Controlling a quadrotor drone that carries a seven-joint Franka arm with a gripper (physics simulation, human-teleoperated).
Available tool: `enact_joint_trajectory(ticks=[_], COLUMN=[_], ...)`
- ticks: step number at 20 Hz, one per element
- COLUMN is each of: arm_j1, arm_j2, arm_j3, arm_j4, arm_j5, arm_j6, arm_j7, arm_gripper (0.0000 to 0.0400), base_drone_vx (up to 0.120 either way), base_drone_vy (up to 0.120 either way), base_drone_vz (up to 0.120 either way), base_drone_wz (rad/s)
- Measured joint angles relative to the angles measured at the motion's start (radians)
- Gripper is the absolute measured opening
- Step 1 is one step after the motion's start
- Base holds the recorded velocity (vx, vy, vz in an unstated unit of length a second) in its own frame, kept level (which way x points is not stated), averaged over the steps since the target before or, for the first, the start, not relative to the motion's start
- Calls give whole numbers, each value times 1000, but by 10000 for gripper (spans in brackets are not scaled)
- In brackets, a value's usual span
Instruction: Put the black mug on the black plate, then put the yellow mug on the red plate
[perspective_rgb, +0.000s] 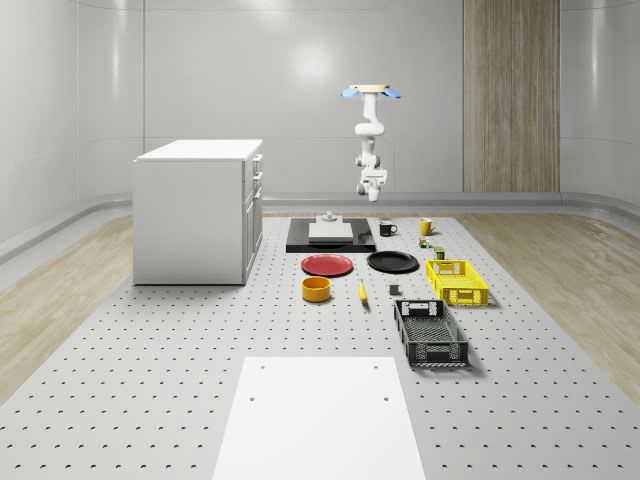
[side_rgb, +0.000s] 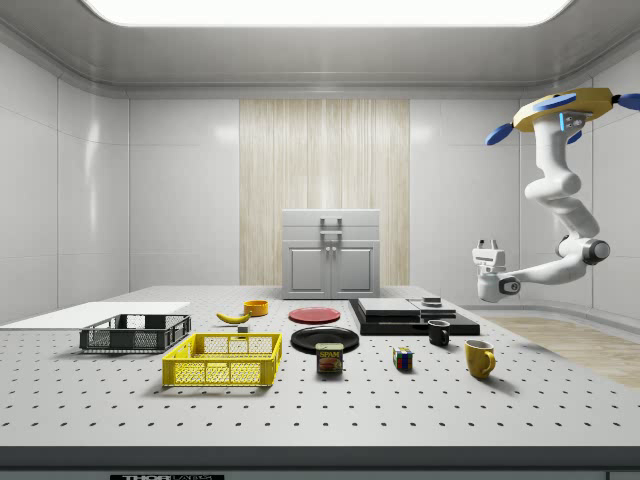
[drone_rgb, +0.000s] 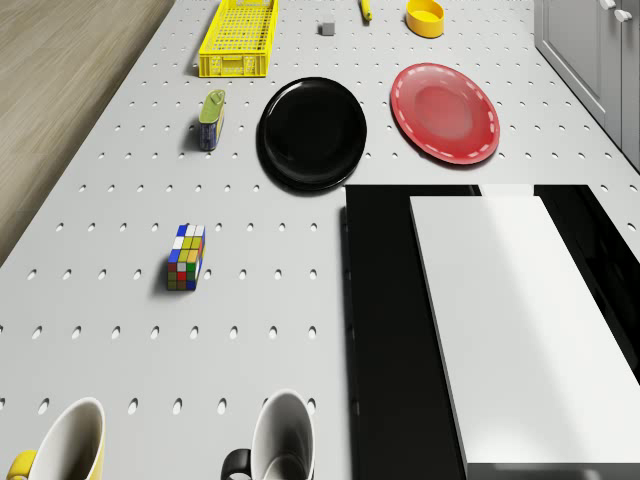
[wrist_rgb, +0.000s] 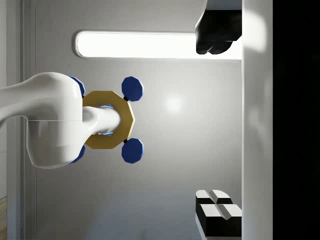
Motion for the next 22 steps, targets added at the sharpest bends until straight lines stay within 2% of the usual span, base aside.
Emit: enact_joint_trajectory(ticks=[22], arm_j1=[-11], arm_j2=[-12], arm_j3=[33], arm_j4=[-12], arm_j5=[-44], arm_j6=[17], arm_j7=[5], arm_gripper=[400], base_drone_vx=[120], base_drone_vy=[0], base_drone_vz=[0], base_drone_wz=[0])
